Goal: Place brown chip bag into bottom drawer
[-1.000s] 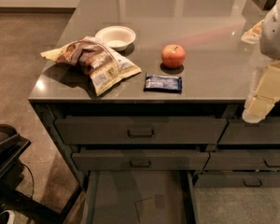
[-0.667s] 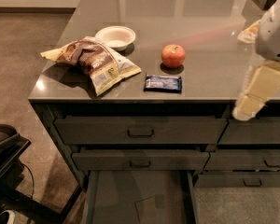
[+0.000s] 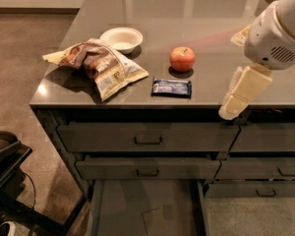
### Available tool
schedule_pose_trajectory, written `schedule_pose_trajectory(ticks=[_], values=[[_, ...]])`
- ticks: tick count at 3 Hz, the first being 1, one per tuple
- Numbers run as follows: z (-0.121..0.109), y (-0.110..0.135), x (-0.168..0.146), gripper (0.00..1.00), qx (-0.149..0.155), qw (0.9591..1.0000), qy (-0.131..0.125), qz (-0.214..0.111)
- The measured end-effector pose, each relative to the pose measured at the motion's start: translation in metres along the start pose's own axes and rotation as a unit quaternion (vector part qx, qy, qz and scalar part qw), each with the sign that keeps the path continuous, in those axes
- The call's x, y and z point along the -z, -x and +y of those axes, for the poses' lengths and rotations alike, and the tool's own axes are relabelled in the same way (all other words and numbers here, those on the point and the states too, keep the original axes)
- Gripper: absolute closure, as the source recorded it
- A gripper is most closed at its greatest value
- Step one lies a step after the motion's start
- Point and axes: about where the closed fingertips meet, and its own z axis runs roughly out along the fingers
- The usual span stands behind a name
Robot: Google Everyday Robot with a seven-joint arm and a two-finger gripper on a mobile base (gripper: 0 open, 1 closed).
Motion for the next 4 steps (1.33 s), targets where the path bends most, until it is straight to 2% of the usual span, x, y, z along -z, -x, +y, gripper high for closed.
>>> schedule_pose_trajectory(ticks=[1, 2, 3, 4], values=[[-0.003, 0.013, -0.01, 0.0, -0.006, 0.9991, -0.007, -0.042], [-0.019, 0.067, -0.039, 0.0, -0.002, 0.9898, -0.01, -0.142], [-0.037, 0.135, -0.067, 0.0, 0.011, 0.9729, -0.019, -0.23], [-0.036, 0.135, -0.067, 0.0, 0.011, 0.973, -0.019, -0.23]])
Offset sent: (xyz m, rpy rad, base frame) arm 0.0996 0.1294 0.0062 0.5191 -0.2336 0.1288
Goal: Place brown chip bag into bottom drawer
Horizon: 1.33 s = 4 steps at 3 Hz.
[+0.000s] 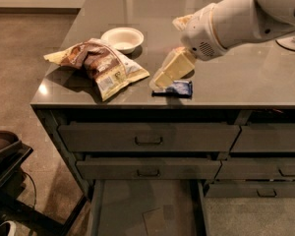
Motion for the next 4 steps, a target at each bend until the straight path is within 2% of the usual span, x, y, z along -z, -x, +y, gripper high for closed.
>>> schedule_pose_trajectory(ticks=[1, 3, 4], values=[[-0.003, -0.003, -0.014, 0.0, -0.017, 0.9997, -0.008, -0.014], [-0.008, 0.015, -0.103, 0.0, -0.005, 0.9952, 0.025, -0.094], [-0.004, 0.022, -0.139, 0.0, -0.011, 0.992, 0.045, -0.117]])
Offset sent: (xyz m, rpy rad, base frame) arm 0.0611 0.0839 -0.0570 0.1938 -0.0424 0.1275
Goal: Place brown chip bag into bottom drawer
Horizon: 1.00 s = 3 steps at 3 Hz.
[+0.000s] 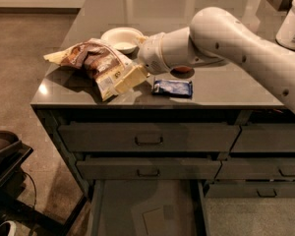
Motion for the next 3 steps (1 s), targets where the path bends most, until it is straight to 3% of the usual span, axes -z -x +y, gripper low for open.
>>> schedule_pose_trajectory(ticks=[2, 3], values=[[0.0, 0.003, -0.052, 0.0, -0.002, 0.9994, 0.028, -0.021], [0.0, 0.003, -0.053, 0.18, -0.003, 0.9994, 0.029, -0.021]])
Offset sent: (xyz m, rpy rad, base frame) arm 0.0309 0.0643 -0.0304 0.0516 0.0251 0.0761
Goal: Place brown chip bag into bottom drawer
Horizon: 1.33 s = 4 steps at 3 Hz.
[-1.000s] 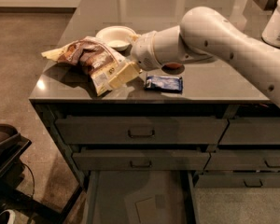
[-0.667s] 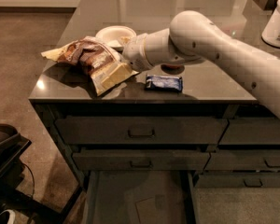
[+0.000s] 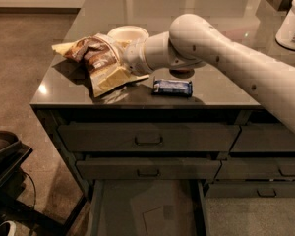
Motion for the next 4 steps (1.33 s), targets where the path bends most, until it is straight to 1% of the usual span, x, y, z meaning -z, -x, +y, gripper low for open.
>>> schedule_pose_trajectory(ticks=[3, 4], values=[[0.0001, 0.0, -0.0001, 0.88, 0.0, 1.0, 0.0, 0.0], [0.0001, 0.0, -0.0001, 1.0, 0.0, 1.0, 0.0, 0.0]])
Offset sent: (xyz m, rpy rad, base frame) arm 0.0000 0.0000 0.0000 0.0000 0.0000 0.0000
